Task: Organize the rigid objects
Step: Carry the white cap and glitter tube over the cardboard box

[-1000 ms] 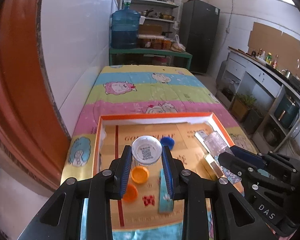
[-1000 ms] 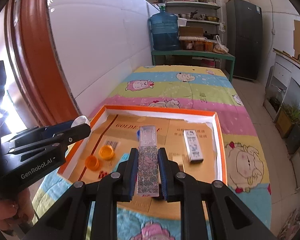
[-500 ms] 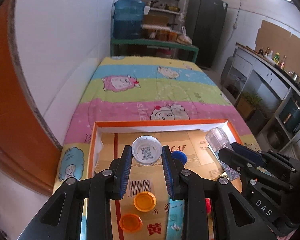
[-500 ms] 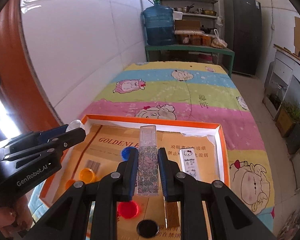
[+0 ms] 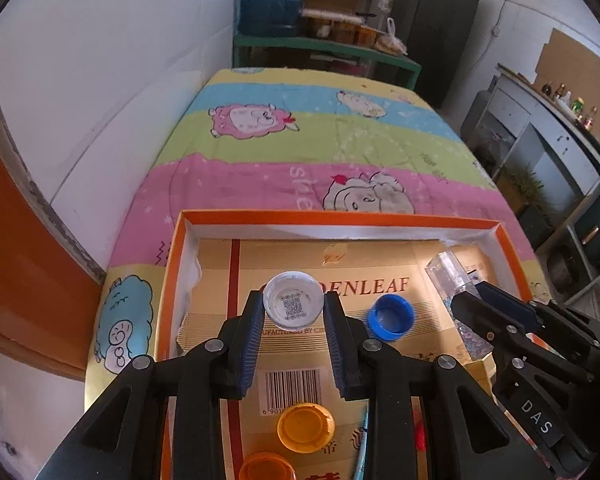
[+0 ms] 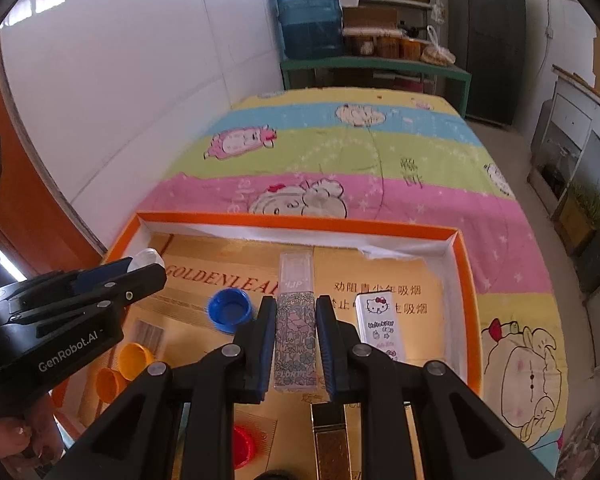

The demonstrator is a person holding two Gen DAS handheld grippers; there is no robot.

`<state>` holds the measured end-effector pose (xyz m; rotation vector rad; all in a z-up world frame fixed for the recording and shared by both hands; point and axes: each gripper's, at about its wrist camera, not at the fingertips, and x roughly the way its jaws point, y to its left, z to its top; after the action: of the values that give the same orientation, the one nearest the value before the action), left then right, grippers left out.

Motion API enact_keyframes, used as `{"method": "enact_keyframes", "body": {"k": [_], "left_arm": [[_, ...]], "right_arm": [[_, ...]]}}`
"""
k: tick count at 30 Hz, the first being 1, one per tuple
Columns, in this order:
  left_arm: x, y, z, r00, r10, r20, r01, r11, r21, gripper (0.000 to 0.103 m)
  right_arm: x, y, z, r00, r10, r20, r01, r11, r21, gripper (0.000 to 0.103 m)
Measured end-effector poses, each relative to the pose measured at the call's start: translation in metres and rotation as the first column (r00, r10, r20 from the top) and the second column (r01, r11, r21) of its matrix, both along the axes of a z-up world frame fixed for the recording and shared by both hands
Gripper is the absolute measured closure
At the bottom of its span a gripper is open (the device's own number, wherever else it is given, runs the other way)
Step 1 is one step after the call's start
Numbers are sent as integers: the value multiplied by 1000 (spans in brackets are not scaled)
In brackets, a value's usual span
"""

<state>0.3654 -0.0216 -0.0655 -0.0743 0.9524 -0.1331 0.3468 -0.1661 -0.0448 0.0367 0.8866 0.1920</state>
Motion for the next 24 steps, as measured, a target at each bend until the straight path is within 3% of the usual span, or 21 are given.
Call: {"method": "enact_keyframes", "body": {"k": [18,24], "left_arm": [[7,-8,-23,998,-5,-59,9,998,56,72],[7,-3,-24,998,2,-58,-1,1000,19,72]], "right_arm": [[11,11,-15,997,37,-62,-39,998,-48,82],[13,9,-17,996,36,-80,-38,999,-31,82]]}}
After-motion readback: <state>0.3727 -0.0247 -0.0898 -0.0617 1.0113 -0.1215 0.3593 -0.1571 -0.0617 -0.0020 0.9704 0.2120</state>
